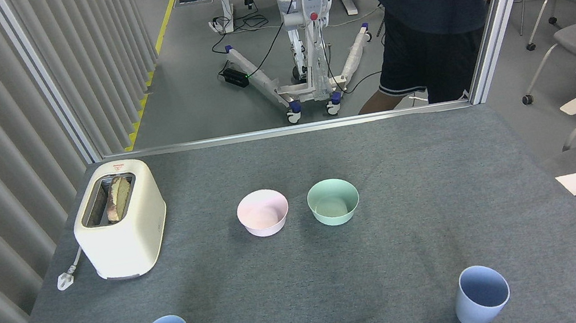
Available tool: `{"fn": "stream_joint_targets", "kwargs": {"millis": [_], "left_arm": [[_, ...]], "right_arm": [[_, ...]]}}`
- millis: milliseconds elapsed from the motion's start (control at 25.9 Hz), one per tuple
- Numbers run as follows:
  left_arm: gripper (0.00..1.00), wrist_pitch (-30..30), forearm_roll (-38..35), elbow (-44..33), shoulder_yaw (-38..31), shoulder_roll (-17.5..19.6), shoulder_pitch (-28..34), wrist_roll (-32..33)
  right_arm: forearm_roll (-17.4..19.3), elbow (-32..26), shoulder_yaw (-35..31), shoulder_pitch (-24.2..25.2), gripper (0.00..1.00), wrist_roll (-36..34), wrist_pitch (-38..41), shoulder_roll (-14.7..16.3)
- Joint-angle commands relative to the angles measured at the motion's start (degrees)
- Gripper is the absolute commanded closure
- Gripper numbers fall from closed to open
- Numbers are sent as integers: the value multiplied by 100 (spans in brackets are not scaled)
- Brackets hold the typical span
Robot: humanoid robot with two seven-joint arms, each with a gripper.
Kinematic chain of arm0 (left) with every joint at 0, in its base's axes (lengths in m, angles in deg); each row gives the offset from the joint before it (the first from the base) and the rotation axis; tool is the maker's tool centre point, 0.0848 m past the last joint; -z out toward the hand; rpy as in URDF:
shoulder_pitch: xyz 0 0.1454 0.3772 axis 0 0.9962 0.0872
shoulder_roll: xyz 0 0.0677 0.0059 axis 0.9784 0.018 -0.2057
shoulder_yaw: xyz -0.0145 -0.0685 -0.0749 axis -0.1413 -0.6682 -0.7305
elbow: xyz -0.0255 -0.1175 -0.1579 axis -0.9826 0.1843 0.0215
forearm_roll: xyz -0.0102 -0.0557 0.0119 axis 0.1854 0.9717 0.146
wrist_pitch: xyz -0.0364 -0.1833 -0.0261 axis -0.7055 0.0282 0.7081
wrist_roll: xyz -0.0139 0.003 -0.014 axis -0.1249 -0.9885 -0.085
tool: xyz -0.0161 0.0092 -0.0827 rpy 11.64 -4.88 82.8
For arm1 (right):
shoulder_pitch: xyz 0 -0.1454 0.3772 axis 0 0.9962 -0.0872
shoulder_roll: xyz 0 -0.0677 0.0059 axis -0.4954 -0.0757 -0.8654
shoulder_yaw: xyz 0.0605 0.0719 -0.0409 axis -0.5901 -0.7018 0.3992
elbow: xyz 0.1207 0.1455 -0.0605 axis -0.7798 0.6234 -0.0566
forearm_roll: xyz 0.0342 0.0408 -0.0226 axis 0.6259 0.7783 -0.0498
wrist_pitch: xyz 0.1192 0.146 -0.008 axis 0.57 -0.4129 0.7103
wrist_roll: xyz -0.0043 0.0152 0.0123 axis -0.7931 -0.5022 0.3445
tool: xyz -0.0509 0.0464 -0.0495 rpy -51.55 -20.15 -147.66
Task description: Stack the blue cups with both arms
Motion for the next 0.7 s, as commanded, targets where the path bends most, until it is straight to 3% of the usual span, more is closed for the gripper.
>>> {"fn": "stream_joint_targets", "kwargs": {"millis": [0,657], "left_arm": [[0,-2,-13,187,8,1,-207,-2],[0,-2,-4,996,8,1,-1051,16]], "right_arm": [[0,9,0,0,0,-33,1,1],[0,70,0,9,0,-68,1,-17]]}}
